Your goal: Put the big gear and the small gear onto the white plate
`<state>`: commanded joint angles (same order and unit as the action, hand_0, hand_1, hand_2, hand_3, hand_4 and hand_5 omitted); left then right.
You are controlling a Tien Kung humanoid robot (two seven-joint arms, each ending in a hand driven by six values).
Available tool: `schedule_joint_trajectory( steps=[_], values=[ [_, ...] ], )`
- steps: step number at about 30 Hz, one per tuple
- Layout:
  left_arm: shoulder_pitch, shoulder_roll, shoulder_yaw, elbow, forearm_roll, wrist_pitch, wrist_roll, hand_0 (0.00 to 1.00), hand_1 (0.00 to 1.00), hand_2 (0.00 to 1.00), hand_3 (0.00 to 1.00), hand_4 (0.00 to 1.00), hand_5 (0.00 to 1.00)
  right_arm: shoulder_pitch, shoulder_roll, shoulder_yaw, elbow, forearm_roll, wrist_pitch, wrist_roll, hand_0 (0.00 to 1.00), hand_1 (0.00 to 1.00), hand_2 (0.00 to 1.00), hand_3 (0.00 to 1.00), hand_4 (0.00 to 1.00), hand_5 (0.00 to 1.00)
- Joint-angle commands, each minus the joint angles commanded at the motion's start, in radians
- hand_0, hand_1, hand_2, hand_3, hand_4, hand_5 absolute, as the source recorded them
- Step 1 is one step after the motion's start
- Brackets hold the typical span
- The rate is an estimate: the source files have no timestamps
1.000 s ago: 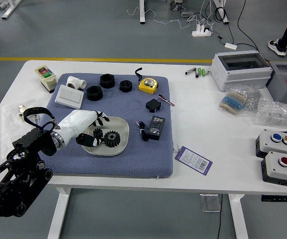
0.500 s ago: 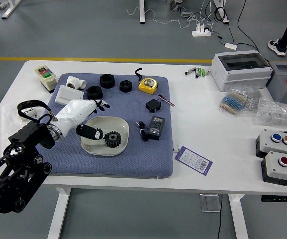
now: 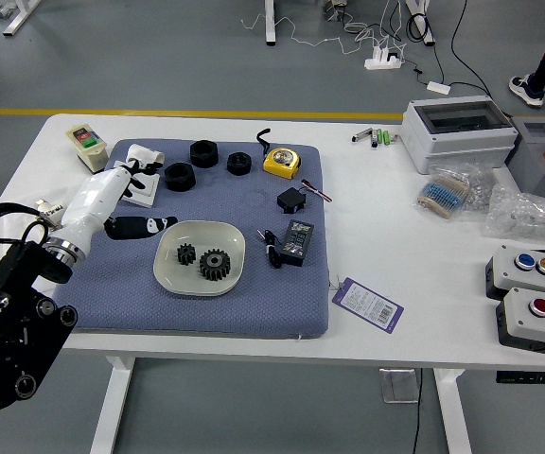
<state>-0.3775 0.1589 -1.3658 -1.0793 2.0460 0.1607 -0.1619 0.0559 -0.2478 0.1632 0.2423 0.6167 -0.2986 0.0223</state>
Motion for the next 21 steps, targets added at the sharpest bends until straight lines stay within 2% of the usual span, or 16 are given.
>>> schedule_joint_trajectory(
  steps=[3, 4, 9, 10, 11, 15, 16, 21],
  values=[
    [0.030, -0.011, -0.066, 0.005, -0.096, -0.013, 0.004, 0.516, 0.628, 0.770, 0.809, 0.863, 0.296, -0.002, 0.001, -0.002, 0.000, 0.002, 0.000, 0.000, 0.661, 0.675, 0.740, 0.569, 0.793, 0.677],
    [0.040, -0.015, -0.093, 0.008, -0.140, -0.014, 0.011, 0.582, 0.624, 0.755, 0.761, 0.834, 0.289, -0.002, 0.002, -0.003, 0.000, 0.002, 0.000, 0.000, 0.659, 0.676, 0.740, 0.569, 0.793, 0.677],
    [0.067, -0.018, -0.189, 0.020, -0.348, -0.009, 0.034, 0.582, 0.624, 0.755, 0.761, 0.834, 0.289, -0.005, 0.004, -0.007, 0.000, 0.002, 0.001, 0.000, 0.659, 0.676, 0.740, 0.569, 0.793, 0.677],
    [0.072, -0.017, -0.201, 0.023, -0.393, -0.013, 0.037, 0.604, 0.627, 0.738, 0.647, 0.782, 0.310, -0.005, 0.004, -0.008, 0.000, 0.002, 0.001, 0.000, 0.660, 0.676, 0.740, 0.569, 0.793, 0.677],
    [0.077, -0.016, -0.212, 0.026, -0.432, -0.018, 0.039, 0.604, 0.627, 0.738, 0.647, 0.782, 0.310, -0.006, 0.004, -0.008, 0.000, 0.002, 0.001, 0.000, 0.660, 0.676, 0.740, 0.569, 0.793, 0.677],
    [0.103, -0.011, -0.244, 0.036, -0.601, -0.061, 0.048, 0.604, 0.627, 0.738, 0.647, 0.782, 0.310, -0.007, 0.005, -0.008, 0.000, 0.001, 0.002, 0.000, 0.660, 0.676, 0.740, 0.569, 0.793, 0.677],
    [0.116, -0.009, -0.253, 0.034, -0.647, -0.086, 0.047, 0.668, 0.640, 0.753, 0.649, 0.741, 0.467, -0.008, 0.005, -0.006, 0.000, 0.001, 0.002, 0.000, 0.659, 0.677, 0.740, 0.569, 0.793, 0.677],
    [0.146, -0.018, -0.275, 0.021, -0.855, -0.148, 0.038, 0.668, 0.640, 0.753, 0.649, 0.741, 0.467, -0.008, 0.005, -0.003, 0.000, -0.001, 0.003, -0.001, 0.659, 0.677, 0.740, 0.569, 0.793, 0.677]
  ],
)
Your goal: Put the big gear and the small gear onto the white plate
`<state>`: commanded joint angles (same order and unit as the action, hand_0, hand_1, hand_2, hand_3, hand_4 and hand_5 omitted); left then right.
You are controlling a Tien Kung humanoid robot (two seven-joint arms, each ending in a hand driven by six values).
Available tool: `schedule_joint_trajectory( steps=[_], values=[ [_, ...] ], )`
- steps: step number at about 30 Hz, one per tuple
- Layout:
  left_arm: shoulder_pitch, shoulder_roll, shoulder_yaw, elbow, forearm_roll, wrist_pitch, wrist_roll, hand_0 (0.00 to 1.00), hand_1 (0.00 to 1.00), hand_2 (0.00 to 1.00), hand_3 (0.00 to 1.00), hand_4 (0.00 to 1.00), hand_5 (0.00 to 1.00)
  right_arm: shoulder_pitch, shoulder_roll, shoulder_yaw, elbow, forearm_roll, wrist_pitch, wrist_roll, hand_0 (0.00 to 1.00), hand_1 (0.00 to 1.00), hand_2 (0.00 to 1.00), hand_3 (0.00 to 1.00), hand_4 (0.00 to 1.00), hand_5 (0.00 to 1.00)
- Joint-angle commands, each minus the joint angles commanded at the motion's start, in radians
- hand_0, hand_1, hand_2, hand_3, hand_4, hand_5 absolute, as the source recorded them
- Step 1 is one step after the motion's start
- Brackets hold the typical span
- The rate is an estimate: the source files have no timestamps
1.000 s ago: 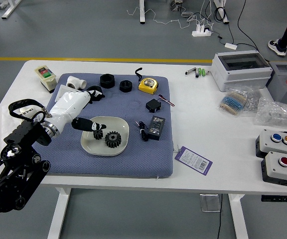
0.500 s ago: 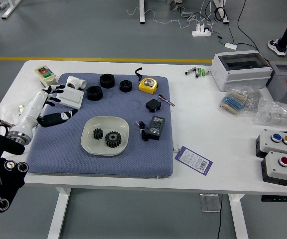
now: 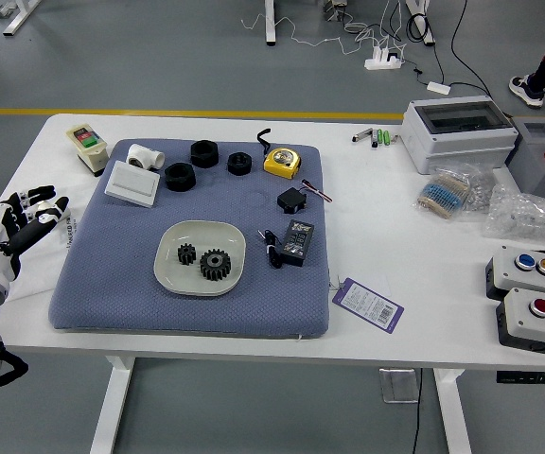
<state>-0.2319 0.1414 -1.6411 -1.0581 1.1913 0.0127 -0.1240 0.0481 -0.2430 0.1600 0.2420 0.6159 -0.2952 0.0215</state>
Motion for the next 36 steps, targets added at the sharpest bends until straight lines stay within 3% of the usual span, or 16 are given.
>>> schedule_joint_trajectory(
  steps=[1, 6, 7, 12, 13, 18, 19, 24, 25, 27, 36],
  values=[
    [0.001, 0.000, 0.000, 0.000, -0.019, -0.001, 0.000, 0.710, 0.661, 0.772, 0.663, 0.749, 0.529, 0.000, 0.000, 0.000, 0.000, 0.000, 0.000, 0.000, 0.661, 0.677, 0.740, 0.568, 0.792, 0.677],
    [0.036, -0.031, -0.022, -0.040, -0.112, -0.094, 0.024, 0.710, 0.661, 0.772, 0.663, 0.749, 0.529, 0.001, 0.002, 0.006, 0.000, -0.001, 0.001, -0.001, 0.661, 0.677, 0.740, 0.568, 0.792, 0.677],
    [0.039, -0.032, -0.021, -0.043, -0.121, -0.104, 0.027, 0.763, 0.737, 0.802, 0.710, 0.770, 0.622, 0.002, 0.002, 0.007, 0.000, -0.001, 0.000, -0.001, 0.661, 0.677, 0.741, 0.568, 0.792, 0.677],
    [0.047, -0.038, -0.019, -0.060, -0.184, -0.168, 0.051, 0.763, 0.737, 0.802, 0.710, 0.770, 0.622, 0.004, 0.001, 0.010, 0.000, -0.004, 0.002, -0.001, 0.661, 0.677, 0.741, 0.568, 0.792, 0.677],
    [0.047, -0.039, -0.018, -0.062, -0.194, -0.176, 0.052, 0.832, 0.851, 0.868, 0.821, 0.814, 0.845, 0.005, 0.001, 0.010, 0.000, -0.005, 0.002, -0.001, 0.661, 0.676, 0.740, 0.569, 0.792, 0.676],
    [0.045, -0.041, -0.015, -0.064, -0.223, -0.216, 0.060, 0.832, 0.851, 0.868, 0.821, 0.814, 0.845, 0.008, -0.001, 0.012, 0.000, -0.007, 0.002, -0.001, 0.661, 0.676, 0.740, 0.569, 0.792, 0.676],
    [0.045, -0.041, -0.015, -0.064, -0.224, -0.222, 0.060, 0.883, 0.898, 0.905, 0.856, 0.834, 0.971, 0.008, -0.001, 0.012, 0.000, -0.007, 0.002, -0.001, 0.661, 0.675, 0.740, 0.569, 0.792, 0.675],
    [0.042, -0.041, -0.015, -0.062, -0.233, -0.250, 0.058, 0.883, 0.898, 0.905, 0.856, 0.834, 0.971, 0.009, -0.002, 0.010, -0.001, -0.007, 0.002, -0.002, 0.661, 0.675, 0.740, 0.569, 0.792, 0.675],
    [0.042, -0.041, -0.015, -0.062, -0.234, -0.254, 0.056, 0.924, 0.948, 0.952, 0.894, 0.854, 0.998, 0.010, -0.002, 0.010, -0.001, -0.007, 0.002, -0.002, 0.661, 0.675, 0.740, 0.569, 0.792, 0.676],
    [0.041, -0.042, -0.014, -0.061, -0.237, -0.261, 0.050, 0.924, 0.948, 0.952, 0.894, 0.854, 0.998, 0.010, -0.002, 0.011, -0.001, -0.007, 0.002, -0.002, 0.661, 0.675, 0.740, 0.569, 0.792, 0.676],
    [0.040, -0.041, -0.012, -0.059, -0.236, -0.274, 0.026, 0.946, 0.965, 0.976, 0.919, 0.860, 0.998, 0.011, -0.001, 0.009, -0.001, -0.007, 0.002, -0.002, 0.661, 0.675, 0.740, 0.569, 0.792, 0.676]
  ],
)
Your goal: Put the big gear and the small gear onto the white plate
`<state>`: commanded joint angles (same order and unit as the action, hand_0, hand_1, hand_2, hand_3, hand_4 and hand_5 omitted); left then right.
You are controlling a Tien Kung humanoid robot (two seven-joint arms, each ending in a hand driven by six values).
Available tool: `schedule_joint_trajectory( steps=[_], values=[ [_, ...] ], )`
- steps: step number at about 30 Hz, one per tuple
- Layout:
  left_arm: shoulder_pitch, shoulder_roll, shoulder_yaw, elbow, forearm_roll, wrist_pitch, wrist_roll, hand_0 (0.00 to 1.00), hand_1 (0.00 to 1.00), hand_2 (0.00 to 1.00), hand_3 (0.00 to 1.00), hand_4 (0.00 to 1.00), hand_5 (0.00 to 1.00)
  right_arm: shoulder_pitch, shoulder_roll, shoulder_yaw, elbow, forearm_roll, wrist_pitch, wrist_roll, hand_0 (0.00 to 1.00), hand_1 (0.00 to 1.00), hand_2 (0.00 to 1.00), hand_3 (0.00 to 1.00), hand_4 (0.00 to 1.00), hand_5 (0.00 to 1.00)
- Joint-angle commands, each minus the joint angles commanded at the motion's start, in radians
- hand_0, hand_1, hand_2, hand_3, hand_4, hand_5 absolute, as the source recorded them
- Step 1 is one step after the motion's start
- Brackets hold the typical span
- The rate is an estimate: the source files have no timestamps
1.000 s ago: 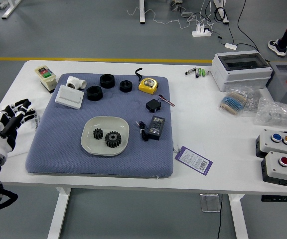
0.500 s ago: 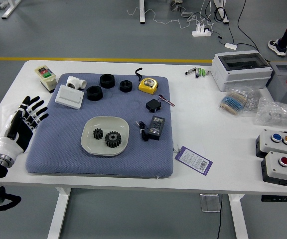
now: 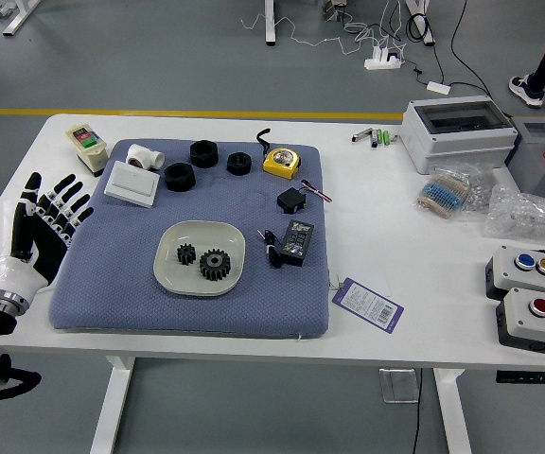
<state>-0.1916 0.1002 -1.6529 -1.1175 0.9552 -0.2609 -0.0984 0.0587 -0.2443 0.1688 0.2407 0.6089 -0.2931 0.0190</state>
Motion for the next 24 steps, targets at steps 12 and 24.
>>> schedule_joint_trajectory(
  steps=[12, 24],
  values=[
    [0.001, -0.001, -0.001, -0.001, 0.006, 0.007, -0.013, 0.944, 0.979, 0.998, 0.934, 0.867, 0.998, 0.000, 0.000, 0.001, 0.000, 0.000, -0.001, 0.000, 0.661, 0.675, 0.740, 0.569, 0.792, 0.676],
    [0.003, -0.002, -0.002, -0.001, 0.004, 0.006, -0.013, 0.952, 0.983, 0.998, 0.935, 0.870, 0.998, 0.000, -0.001, -0.001, 0.000, 0.003, -0.003, 0.001, 0.661, 0.675, 0.740, 0.569, 0.792, 0.675]
  ],
)
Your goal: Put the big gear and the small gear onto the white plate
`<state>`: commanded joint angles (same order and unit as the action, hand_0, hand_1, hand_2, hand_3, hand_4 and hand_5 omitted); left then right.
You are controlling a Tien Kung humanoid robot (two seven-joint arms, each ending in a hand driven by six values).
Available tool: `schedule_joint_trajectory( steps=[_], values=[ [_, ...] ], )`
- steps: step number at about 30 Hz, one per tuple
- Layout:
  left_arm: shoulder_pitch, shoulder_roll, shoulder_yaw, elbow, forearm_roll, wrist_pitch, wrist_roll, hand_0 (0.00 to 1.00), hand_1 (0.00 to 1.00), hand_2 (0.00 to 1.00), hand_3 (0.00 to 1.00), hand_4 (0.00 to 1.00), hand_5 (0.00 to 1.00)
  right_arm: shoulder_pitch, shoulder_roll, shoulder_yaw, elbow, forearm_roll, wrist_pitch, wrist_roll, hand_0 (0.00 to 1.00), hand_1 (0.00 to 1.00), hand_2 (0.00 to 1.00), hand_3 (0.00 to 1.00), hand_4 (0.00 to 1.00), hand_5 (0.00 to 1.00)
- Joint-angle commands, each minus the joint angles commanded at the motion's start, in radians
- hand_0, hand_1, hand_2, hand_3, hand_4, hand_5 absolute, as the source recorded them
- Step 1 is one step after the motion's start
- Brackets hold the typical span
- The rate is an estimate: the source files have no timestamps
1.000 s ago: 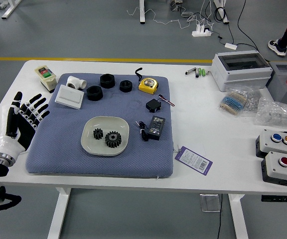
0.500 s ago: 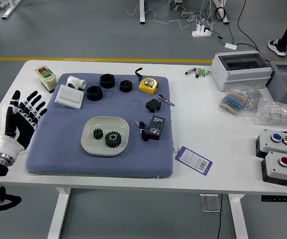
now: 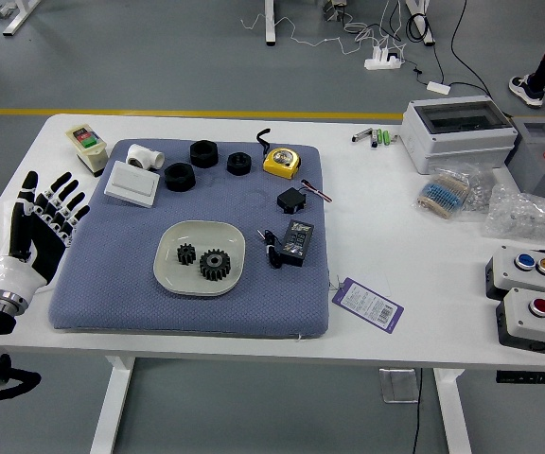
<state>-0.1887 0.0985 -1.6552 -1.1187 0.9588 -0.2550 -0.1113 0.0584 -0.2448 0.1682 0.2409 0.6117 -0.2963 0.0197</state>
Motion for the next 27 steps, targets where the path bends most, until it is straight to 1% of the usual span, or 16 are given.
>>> schedule_joint_trajectory(
  steps=[19, 20, 25, 27],
  values=[
    [0.003, 0.000, 0.006, 0.000, 0.002, 0.003, -0.001, 0.957, 0.983, 0.998, 0.935, 0.875, 0.998, -0.009, 0.002, -0.008, 0.000, 0.006, -0.001, 0.002, 0.662, 0.676, 0.740, 0.570, 0.792, 0.676],
    [0.003, 0.000, 0.007, 0.000, 0.002, 0.003, -0.001, 0.957, 0.983, 0.998, 0.934, 0.875, 0.998, -0.009, 0.002, -0.008, 0.000, 0.006, -0.001, 0.002, 0.662, 0.676, 0.740, 0.569, 0.809, 0.674],
    [0.005, -0.001, 0.009, 0.000, 0.004, 0.004, -0.001, 0.957, 0.983, 0.998, 0.934, 0.875, 0.998, -0.012, 0.003, -0.011, 0.000, 0.009, -0.002, 0.002, 0.662, 0.676, 0.740, 0.569, 0.809, 0.674],
    [0.006, -0.001, 0.010, 0.002, 0.006, 0.005, 0.001, 0.957, 0.982, 0.998, 0.931, 0.876, 0.998, -0.013, 0.003, -0.013, 0.000, 0.009, -0.002, 0.002, 0.661, 0.676, 0.740, 0.569, 0.792, 0.676]
  ],
)
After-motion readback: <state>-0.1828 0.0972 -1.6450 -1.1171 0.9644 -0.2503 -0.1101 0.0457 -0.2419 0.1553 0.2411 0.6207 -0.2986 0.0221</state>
